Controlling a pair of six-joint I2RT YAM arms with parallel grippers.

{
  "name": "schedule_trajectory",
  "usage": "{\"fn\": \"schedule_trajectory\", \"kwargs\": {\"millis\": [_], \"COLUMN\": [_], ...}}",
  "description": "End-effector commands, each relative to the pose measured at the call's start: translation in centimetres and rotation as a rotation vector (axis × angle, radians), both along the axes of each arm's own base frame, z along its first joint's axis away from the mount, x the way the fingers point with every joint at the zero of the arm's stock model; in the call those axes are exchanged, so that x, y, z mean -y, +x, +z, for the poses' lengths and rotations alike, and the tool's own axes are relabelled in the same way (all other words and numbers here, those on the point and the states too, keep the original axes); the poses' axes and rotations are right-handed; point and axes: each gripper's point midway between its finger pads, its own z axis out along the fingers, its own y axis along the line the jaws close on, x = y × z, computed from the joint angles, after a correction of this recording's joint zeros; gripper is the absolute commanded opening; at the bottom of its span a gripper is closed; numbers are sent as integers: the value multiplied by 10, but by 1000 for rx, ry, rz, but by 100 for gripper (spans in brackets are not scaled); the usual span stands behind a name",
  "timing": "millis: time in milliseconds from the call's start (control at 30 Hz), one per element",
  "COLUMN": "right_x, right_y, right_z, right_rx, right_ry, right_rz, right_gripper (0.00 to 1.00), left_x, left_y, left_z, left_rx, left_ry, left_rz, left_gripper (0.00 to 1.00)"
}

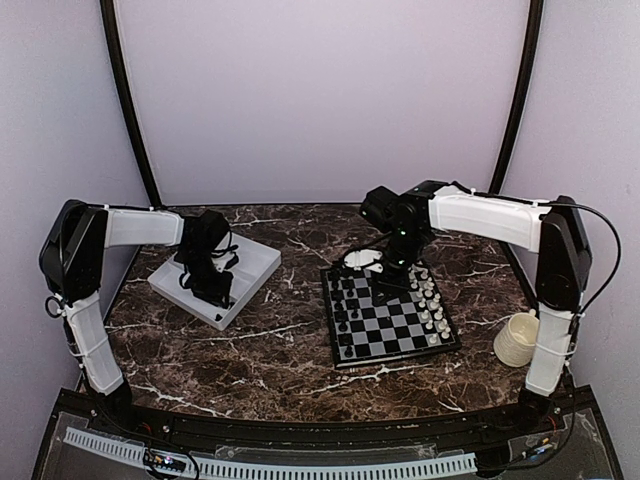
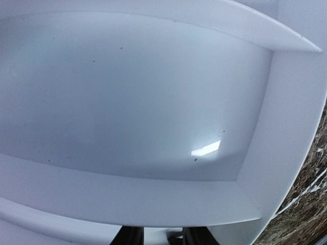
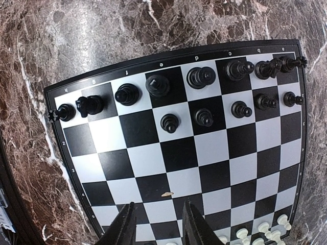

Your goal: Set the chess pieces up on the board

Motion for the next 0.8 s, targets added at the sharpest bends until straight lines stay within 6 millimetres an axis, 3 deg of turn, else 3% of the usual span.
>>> {"fn": "schedule_trajectory", "kwargs": {"millis": [0, 433, 767], "right_x": [-6, -9, -15], "right_y": [1, 0, -3], "right_z": [4, 0, -1], "right_rx": [-3, -10, -8], "right_ry": [1, -9, -12], "right_rz": [-6, 1, 12], "right_gripper": [32, 32, 32], "left_x": [4, 27, 8], "left_y": [6, 0, -10], "left_z": [27, 28, -2], "left_rx": [36, -10, -39], "left_ry": [-71, -239, -143], "left_rz": [87, 187, 281], "left_gripper": [29, 28, 23]}}
